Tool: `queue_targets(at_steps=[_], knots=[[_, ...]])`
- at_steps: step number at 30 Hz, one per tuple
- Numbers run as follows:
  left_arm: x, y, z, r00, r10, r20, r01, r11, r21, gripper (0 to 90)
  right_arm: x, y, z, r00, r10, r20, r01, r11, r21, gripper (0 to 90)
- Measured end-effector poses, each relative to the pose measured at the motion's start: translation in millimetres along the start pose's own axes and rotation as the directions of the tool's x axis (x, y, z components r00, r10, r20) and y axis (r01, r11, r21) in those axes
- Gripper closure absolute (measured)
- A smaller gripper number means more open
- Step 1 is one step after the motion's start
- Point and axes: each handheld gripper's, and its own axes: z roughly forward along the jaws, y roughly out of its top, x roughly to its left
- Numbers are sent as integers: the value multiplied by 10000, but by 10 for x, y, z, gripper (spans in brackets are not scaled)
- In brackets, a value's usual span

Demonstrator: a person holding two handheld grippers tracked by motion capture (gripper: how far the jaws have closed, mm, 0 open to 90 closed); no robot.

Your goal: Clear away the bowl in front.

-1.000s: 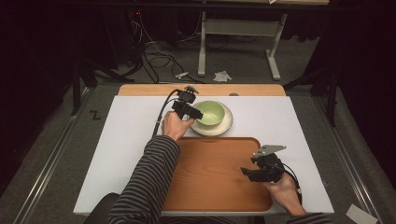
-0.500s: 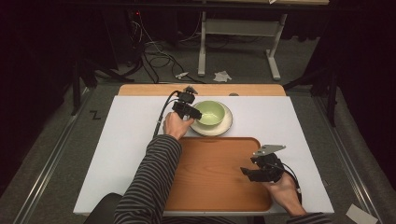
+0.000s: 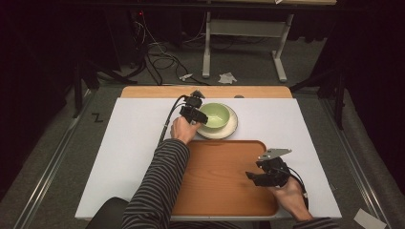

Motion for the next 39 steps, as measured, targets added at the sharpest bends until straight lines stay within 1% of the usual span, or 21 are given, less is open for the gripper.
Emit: queue_targets(at_steps=[3, 5, 9, 14, 16, 18, 21, 24, 27, 37, 39], knots=[[17, 1, 2, 10000, -84, 33, 84, 10000, 12, 586, 11, 8, -3, 10000, -59, -58, 59, 10000, -53, 428], [9, -1, 3, 10000, -26, -7, 26, 10000, 49, 609, 15, 5, -3, 9999, -132, -35, 132, 9999, -65, 428], [11, -1, 5, 10000, -23, -76, 24, 9999, 115, 639, 7, 1, -17, 10000, -67, -24, 67, 10000, -28, 428], [8, -12, 16, 9998, 97, -162, -94, 9997, 232, 681, 13, 1, -8, 10000, -79, -48, 79, 10000, -31, 428], [7, -13, 24, 9998, 136, -126, -131, 9993, 336, 709, 22, 3, -5, 9999, -103, -10, 103, 9999, -42, 427], [5, -13, 26, 9998, 141, -117, -136, 9993, 356, 714, 20, 4, -3, 9999, -134, 21, 134, 9999, 3, 427], [8, -14, 25, 9999, 114, -75, -111, 9992, 387, 721, 23, 5, 4, 9999, -127, -55, 127, 9999, 38, 427], [9, -14, 24, 9999, 31, -96, -27, 9993, 371, 749, 28, 2, -2, 9999, -153, -10, 153, 9999, 56, 427], [8, -6, 27, 10000, -39, 34, 38, 9993, 359, 776, 21, 1, 3, 9999, -101, -57, 101, 9999, 44, 427], [34, 6, 44, 9988, -421, 248, 415, 9988, 271, 804, 26, -1, 3, 9999, -92, -68, 92, 9999, 58, 427], [52, 6, 53, 9974, -610, 375, 601, 9979, 227, 813, 27, -1, 6, 9999, -100, -84, 100, 9999, 45, 427]])
